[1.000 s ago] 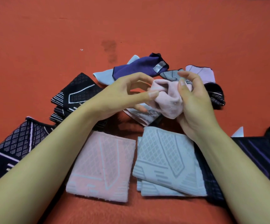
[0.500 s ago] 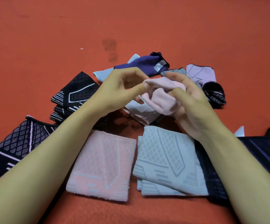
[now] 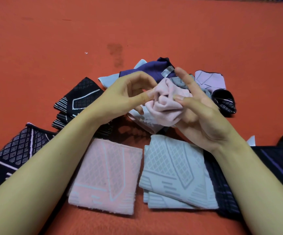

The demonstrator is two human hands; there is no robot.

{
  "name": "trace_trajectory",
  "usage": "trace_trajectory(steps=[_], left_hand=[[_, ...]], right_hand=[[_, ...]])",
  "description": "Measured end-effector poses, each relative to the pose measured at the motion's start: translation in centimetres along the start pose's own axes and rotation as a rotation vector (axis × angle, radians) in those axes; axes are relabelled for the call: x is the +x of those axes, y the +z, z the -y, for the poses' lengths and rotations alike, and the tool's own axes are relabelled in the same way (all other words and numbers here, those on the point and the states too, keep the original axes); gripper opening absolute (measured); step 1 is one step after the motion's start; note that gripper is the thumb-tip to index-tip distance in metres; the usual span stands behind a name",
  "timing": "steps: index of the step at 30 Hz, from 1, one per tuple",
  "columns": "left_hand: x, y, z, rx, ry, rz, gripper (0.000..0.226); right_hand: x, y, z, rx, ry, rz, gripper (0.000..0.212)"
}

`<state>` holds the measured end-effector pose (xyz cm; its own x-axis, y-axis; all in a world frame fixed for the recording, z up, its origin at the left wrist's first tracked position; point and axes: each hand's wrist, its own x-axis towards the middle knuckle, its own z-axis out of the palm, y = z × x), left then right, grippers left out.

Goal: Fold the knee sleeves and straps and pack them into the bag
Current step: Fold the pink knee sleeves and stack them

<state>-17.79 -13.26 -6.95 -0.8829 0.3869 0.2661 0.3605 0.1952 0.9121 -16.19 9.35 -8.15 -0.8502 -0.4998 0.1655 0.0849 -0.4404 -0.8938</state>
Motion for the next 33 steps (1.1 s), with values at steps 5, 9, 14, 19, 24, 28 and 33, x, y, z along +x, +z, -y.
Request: trace_trajectory(steps=[5,9,14,19,24,28,33], left_hand=[[0.1,0.0,-0.1,-0.003,0.090,-0.048,0.014],[-0.1,0.2,-0.3,0.004,0.062,0.015,0.019],[-0.1,0.0,0.3,0.215,0.098,-0.055,0.022],[0.3,0.2,0.5,0.238,0.146,-0.109,0.013],[0.3,-0.8,0.2,-0.086,0.078,-0.209,0.020],[0.6,-1.3,0.0,-0.341,-0.029,-0.220,0.030],[0.8,-0.8,0.1,-0.370,-0.128,-0.233,0.013]], right_hand=[[0.1,0.2,0.0,-0.016,-0.048,-0.065,0.066],[0.2,0.4,-0.4,-0.117,-0.051,-0.047,0.065],[0.1,0.2,-0.6,-0.166,-0.036,-0.017,0.069],[0.3,-0.1,-0.7,-0.202,-0.070,-0.081,0.060],[0.7,-0.2,-0.7,-0.344,-0.173,-0.348,0.027],[0.6,-0.6,-0.3,-0.310,-0.211,-0.448,0.012],[0.6,-0.4,0.0,-0.286,-0.243,-0.493,0.021]])
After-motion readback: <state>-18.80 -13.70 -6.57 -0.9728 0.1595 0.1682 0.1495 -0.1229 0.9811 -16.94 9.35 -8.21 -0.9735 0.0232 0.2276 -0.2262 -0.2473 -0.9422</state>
